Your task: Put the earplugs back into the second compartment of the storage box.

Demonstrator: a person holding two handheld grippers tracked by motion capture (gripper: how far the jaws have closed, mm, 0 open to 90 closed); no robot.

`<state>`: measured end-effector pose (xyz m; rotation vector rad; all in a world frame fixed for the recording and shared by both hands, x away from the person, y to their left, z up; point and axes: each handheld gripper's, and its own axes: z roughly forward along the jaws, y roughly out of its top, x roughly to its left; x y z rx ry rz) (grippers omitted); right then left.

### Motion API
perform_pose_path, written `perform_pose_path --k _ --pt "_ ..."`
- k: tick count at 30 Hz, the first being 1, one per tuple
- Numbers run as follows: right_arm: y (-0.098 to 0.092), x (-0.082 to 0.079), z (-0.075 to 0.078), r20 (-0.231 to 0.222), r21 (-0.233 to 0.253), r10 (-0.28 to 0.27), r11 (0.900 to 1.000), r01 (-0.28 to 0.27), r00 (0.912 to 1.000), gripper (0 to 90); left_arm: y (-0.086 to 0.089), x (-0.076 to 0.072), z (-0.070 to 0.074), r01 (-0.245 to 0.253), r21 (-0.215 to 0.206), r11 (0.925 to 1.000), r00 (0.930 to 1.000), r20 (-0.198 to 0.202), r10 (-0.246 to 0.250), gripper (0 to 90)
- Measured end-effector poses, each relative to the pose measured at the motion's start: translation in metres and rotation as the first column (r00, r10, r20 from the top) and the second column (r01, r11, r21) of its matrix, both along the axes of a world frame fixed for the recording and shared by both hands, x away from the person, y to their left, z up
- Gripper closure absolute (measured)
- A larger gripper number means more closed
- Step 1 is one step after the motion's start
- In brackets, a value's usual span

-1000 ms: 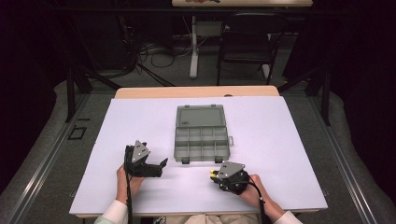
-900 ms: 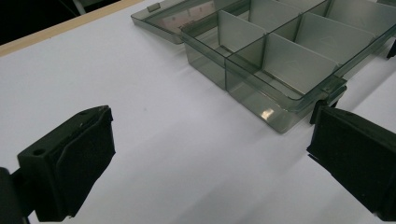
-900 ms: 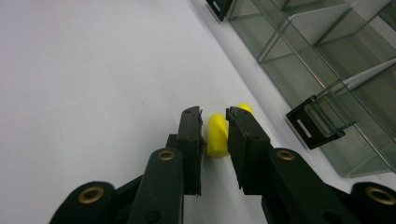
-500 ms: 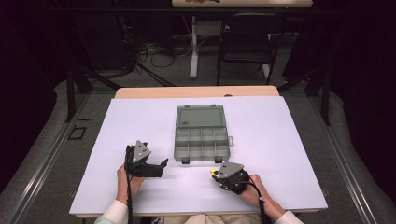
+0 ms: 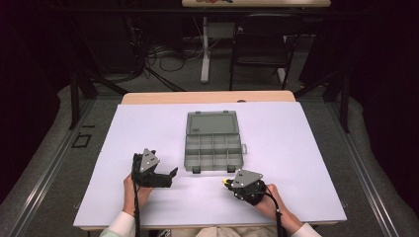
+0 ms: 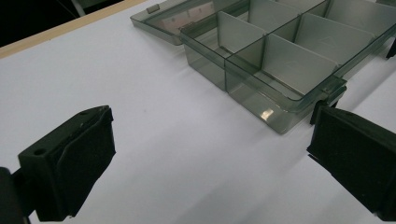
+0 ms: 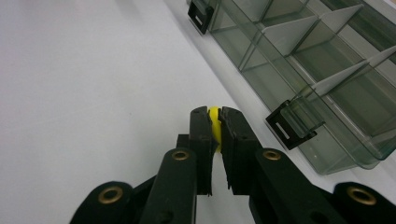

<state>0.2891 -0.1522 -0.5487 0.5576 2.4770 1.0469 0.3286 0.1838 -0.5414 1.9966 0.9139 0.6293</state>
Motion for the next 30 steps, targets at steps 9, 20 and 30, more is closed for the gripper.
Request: perform_pose_path --k 9,20,30 --pt "-0.005 0.002 0.005 0.003 0.054 -0.021 0.998 0.021 0.9998 82.6 -0.001 0.0 0.0 0.007 -0.007 1.0 1.0 -0.001 -0.007 0.0" --pt "-0.009 0.004 0.012 0.02 0.088 -0.045 0.995 0.043 0.9988 82.3 -0.001 0.0 -0.001 0.005 -0.011 0.9999 1.0 -0.005 -0.005 0.0" --pt "-0.012 0.008 0.018 0.032 0.106 -0.061 0.993 0.057 0.9976 82.3 -0.001 0.0 -0.001 0.004 -0.013 0.9999 1.0 -0.006 -0.004 0.0"
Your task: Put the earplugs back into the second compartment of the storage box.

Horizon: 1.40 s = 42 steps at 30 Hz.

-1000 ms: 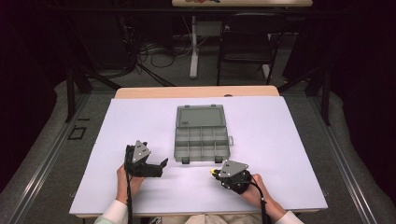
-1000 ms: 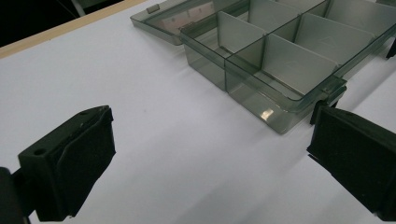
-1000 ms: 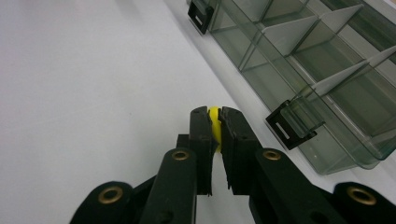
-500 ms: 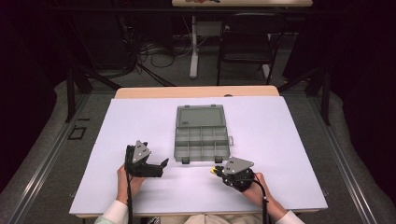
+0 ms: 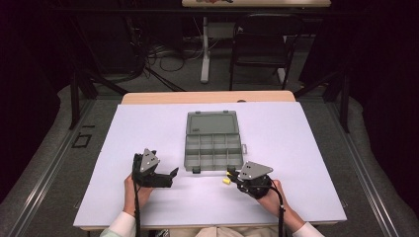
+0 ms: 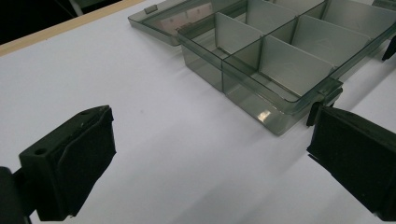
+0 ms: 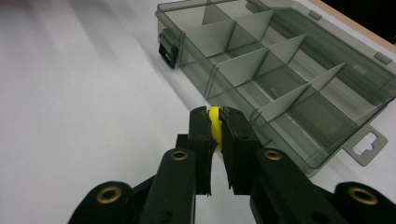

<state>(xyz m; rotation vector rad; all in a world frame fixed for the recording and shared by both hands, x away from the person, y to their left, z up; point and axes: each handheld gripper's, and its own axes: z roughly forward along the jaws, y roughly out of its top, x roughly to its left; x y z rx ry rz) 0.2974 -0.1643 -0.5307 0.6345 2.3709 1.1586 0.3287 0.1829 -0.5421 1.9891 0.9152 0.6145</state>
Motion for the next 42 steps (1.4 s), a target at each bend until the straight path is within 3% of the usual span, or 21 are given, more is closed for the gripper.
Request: perform_pose_path --k 15,42 --pt "0.0 0.011 0.014 0.031 0.043 -0.02 0.999 0.018 0.9993 82.4 0.0 0.001 -0.001 0.004 0.003 1.0 1.0 -0.003 -0.004 0.0" --pt "0.005 0.029 0.028 0.074 0.06 -0.04 0.998 0.035 0.9965 82.3 -0.001 0.001 -0.002 0.003 0.007 1.0 1.0 -0.005 -0.002 0.0"
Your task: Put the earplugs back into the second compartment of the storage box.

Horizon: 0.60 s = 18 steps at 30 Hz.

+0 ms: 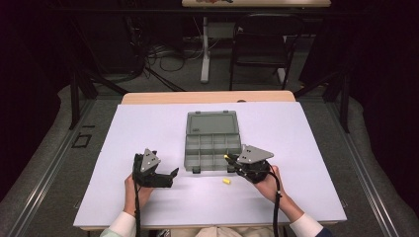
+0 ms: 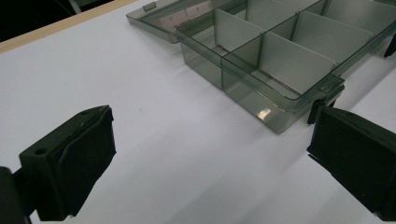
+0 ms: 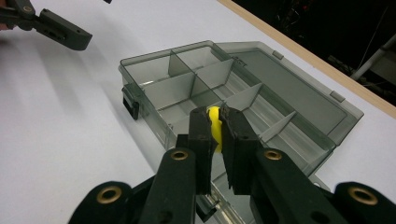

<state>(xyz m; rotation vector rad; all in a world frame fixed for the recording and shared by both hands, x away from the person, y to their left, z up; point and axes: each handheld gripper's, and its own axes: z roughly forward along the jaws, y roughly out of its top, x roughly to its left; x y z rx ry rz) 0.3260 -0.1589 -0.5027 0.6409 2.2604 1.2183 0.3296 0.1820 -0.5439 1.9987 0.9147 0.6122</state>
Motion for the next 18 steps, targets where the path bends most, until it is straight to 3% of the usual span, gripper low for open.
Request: perform_pose_path --k 18 --pt "0.008 0.012 0.007 0.015 0.002 -0.004 1.0 0.004 0.9999 82.4 0.001 -0.001 0.001 -0.001 0.002 1.0 1.0 0.005 0.001 0.0"
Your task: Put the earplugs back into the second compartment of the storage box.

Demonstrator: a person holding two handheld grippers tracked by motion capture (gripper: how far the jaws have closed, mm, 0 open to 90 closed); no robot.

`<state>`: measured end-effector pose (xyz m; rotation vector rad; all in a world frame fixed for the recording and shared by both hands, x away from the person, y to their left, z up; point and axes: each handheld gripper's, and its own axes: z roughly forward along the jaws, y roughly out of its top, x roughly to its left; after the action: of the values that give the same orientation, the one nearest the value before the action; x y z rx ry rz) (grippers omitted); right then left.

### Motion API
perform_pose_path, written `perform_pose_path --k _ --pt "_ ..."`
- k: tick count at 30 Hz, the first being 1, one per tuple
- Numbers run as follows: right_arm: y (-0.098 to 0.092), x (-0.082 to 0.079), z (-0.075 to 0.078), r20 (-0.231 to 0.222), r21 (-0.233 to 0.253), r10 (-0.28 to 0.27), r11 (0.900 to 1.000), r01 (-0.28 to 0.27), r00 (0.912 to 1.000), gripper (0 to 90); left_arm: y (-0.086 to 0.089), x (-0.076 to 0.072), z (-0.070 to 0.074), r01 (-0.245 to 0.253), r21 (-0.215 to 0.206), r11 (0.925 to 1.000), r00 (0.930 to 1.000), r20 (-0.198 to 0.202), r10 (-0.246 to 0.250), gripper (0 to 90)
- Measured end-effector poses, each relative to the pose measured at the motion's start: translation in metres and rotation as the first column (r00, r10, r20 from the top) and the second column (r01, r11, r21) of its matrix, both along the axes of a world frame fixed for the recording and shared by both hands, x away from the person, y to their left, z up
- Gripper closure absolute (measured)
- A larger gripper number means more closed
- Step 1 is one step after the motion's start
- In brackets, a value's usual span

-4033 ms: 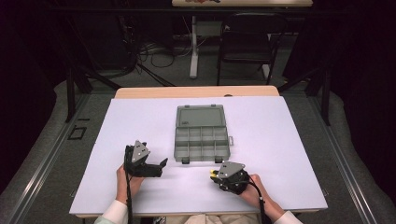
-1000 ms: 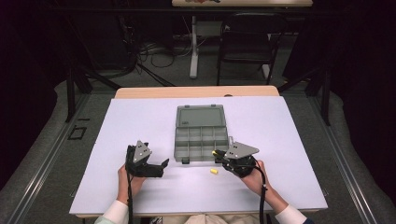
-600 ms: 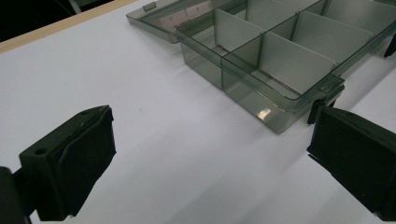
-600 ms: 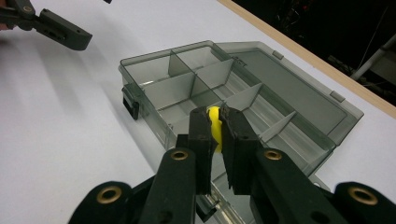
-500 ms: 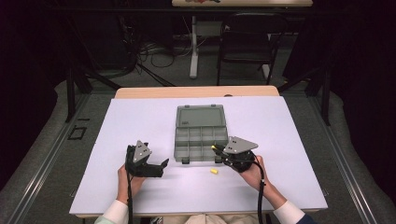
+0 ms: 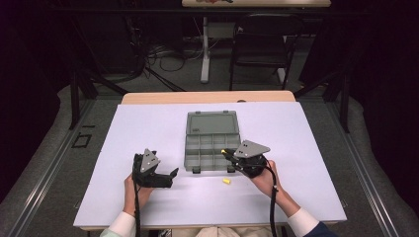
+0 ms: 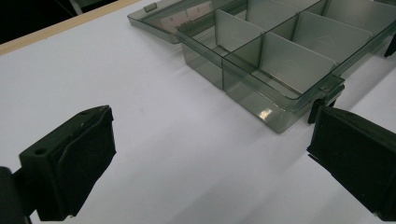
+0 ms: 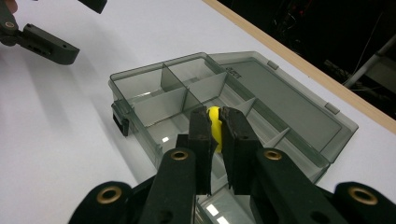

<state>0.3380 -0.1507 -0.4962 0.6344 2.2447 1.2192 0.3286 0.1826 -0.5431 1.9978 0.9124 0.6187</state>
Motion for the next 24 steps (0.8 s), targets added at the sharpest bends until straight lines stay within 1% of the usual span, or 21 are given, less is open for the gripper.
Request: perform_pose_path --k 5,11,17,19,24 --pt "0.004 0.004 0.002 -0.002 0.001 0.0 1.0 0.0 1.0 82.4 -0.002 0.0 0.0 -0.001 0.001 1.0 1.0 0.003 0.001 0.0" --pt "0.005 0.009 0.005 -0.002 0.005 -0.008 1.0 0.008 1.0 82.4 -0.001 0.001 -0.001 -0.002 -0.001 1.0 1.0 -0.003 0.002 0.0" --pt "0.007 0.013 0.007 0.004 0.008 -0.011 1.0 0.011 0.9999 82.4 0.0 0.0 0.0 -0.001 -0.001 1.0 1.0 0.003 0.001 0.0" --pt "0.01 0.016 0.008 -0.003 0.009 -0.013 1.0 0.013 0.9999 82.4 -0.001 0.0 0.0 0.001 -0.002 1.0 1.0 0.003 -0.001 0.1" --pt "0.013 0.021 0.01 -0.006 0.0 -0.012 1.0 0.012 0.9999 82.4 -0.001 0.0 -0.001 0.005 0.0 1.0 1.0 0.0 -0.005 0.0"
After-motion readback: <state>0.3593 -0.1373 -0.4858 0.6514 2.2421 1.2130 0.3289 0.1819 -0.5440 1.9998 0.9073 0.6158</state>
